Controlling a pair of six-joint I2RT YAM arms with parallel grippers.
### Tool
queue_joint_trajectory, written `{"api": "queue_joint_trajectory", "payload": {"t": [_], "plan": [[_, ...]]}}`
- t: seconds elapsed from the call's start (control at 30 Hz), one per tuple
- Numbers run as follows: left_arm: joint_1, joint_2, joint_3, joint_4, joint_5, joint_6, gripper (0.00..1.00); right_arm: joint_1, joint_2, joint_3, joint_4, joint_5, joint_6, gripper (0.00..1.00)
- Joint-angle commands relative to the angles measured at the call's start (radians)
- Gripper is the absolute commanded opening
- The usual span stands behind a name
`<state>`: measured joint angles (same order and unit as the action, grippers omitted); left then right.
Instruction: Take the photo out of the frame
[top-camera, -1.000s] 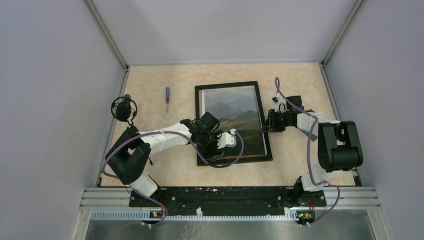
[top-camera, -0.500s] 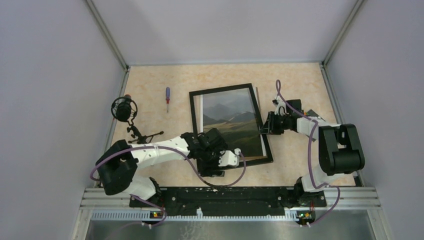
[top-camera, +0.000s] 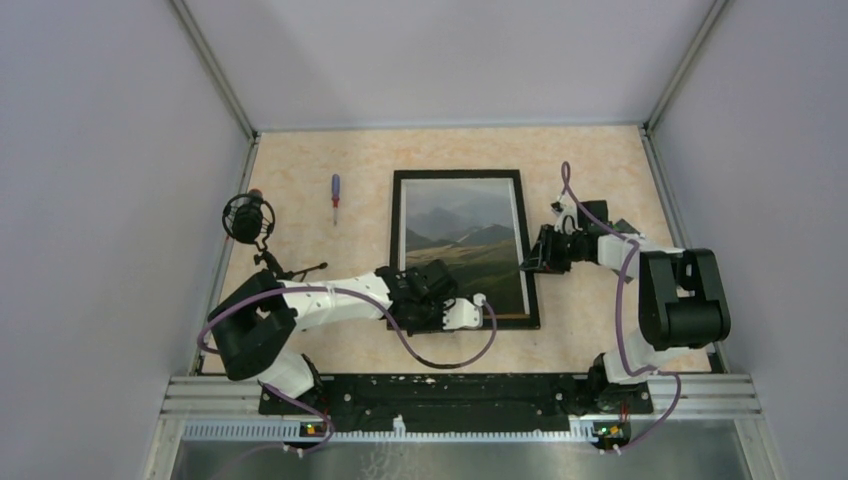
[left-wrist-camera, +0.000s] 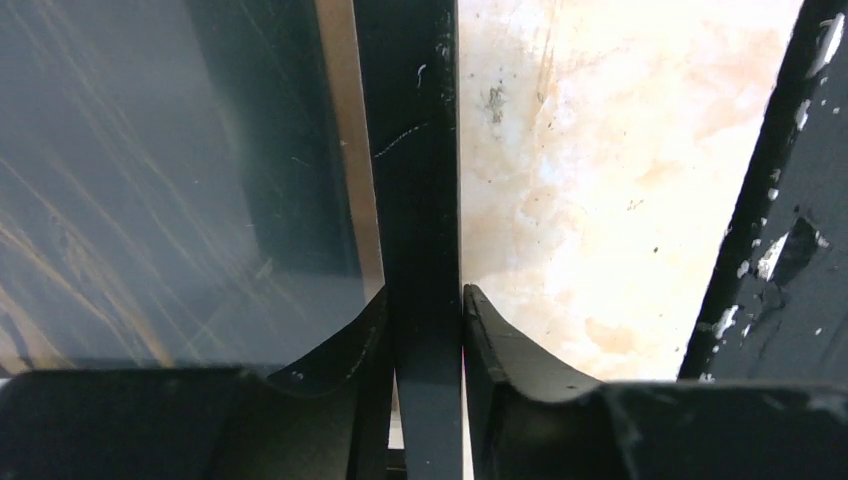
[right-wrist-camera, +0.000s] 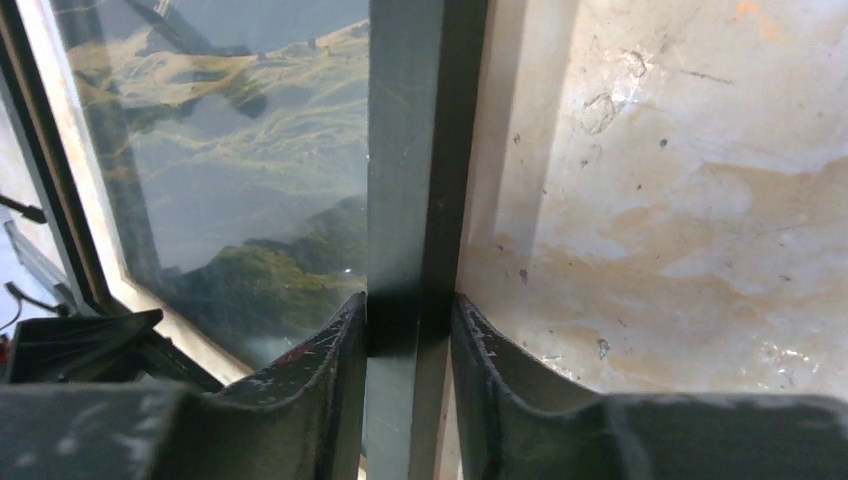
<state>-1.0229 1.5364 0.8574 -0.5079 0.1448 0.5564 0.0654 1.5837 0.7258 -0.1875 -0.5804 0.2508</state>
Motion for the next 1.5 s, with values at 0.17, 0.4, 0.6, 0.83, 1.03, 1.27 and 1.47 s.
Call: {"api": "queue_joint_trajectory", "payload": {"t": [0.17, 0.4, 0.6, 0.83, 1.03, 1.27, 1.47], "plan": [[0.004, -0.017, 0.102, -0.065, -0.042, -0.02, 0.18, -0.06, -0.029, 0.126, -0.211, -0.126, -0.145, 0.58], [0.089, 0.044, 0.125, -0.029, -0.003, -0.058, 0.12, -0.12, -0.089, 0.195, -0.242, -0.156, -0.178, 0.77], [0.108, 0.067, 0.118, 0.01, -0.006, -0.039, 0.1, -0.125, -0.111, 0.218, -0.243, -0.177, -0.222, 0.78], [0.14, 0.106, 0.114, 0.043, -0.023, 0.0, 0.1, -0.128, -0.128, 0.154, -0.163, -0.212, -0.222, 0.78], [0.166, 0.122, 0.141, 0.045, -0.028, 0.029, 0.1, -0.128, -0.136, 0.155, -0.149, -0.23, -0.229, 0.78], [0.172, 0.132, 0.156, 0.014, 0.03, 0.061, 0.19, -0.128, -0.129, 0.149, -0.151, -0.23, -0.238, 0.78], [0.123, 0.034, 0.116, -0.016, 0.038, 0.074, 0.56, -0.129, -0.119, 0.148, -0.147, -0.246, -0.235, 0.78]]}}
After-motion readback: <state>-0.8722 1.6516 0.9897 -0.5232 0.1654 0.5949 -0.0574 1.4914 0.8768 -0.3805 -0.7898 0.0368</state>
